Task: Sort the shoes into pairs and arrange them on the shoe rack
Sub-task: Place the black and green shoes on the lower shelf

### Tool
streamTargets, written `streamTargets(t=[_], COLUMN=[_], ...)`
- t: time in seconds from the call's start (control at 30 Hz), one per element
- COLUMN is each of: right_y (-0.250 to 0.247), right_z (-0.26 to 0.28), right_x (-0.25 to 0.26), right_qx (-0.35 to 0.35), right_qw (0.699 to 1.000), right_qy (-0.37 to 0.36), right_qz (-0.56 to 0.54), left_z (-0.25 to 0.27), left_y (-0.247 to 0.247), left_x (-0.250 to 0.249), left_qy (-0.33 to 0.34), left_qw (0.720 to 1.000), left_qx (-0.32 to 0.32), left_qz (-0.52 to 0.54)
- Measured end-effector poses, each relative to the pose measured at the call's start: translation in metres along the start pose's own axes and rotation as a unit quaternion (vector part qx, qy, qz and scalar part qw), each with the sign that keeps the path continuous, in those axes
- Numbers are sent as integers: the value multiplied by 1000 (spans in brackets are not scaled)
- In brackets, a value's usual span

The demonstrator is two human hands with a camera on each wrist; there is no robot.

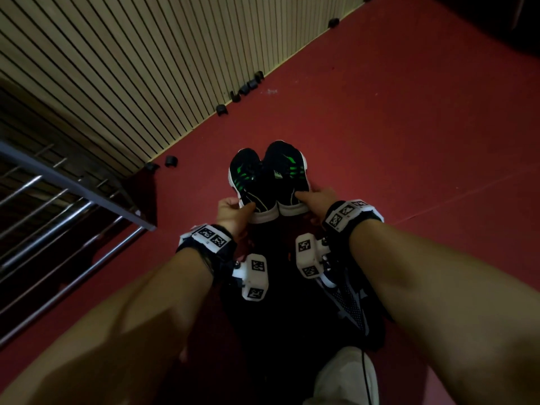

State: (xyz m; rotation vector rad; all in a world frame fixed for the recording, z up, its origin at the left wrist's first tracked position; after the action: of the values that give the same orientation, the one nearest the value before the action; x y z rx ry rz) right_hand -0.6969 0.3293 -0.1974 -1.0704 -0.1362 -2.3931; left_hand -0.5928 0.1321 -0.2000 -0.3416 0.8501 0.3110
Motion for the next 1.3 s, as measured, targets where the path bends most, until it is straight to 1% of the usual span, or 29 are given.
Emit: streamTargets(t=[0.07,0.13,0.2,0.27,0.33,0.5,0.6,0.73,0.8,0.93,1.07,1.17,1.3], right_y=[10,26,44,62,77,118,145,180,196,221,241,253,262], right_z=[5,6,14,30,44,95,135,187,205,238,259,262,262], right_x=[-3,-9,-6,2,13,53,73,97,106,113,113,119,123], right_qx=[13,46,71,86,99,114,134,171,183,199,207,221,221], right_qw=[999,995,993,992,991,989,984,967,960,947,937,938,954], right_qy=[42,81,96,96,87,17,-10,-34,-39,-22,-7,-27,-48], right_qz=[-14,-19,-16,-10,14,94,118,188,207,253,280,265,197], left_z=[8,23,42,60,77,139,182,239,260,297,321,338,359], left_y=[-13,-27,-43,-60,-77,-123,-158,-196,-222,-273,-309,-339,-381], left_x=[-4,-1,3,4,2,-9,-18,-32,-34,-30,-21,-8,15], left_qy=[-7,-47,-89,-104,-108,-102,-85,-51,-48,-35,-18,-17,-2], left_qw=[1000,999,996,994,993,992,993,991,994,997,995,994,991], left_qx=[1,6,9,13,19,38,56,97,73,7,-7,-10,-43], left_qz=[0,10,22,33,44,60,63,75,66,71,96,110,127])
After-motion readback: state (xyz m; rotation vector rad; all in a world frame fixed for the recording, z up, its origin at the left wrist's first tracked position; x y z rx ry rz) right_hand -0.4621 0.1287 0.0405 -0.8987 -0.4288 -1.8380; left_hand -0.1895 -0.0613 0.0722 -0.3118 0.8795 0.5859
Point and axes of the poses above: each hand's wrist, its own z-axis away from the middle knuckle, its own y-axis out of the palm, x = y × z, the point moved 8 cm from there along -z, towards the middle knuckle, and after that the axes turned 9 degrees about x, right-handed, at the moved point
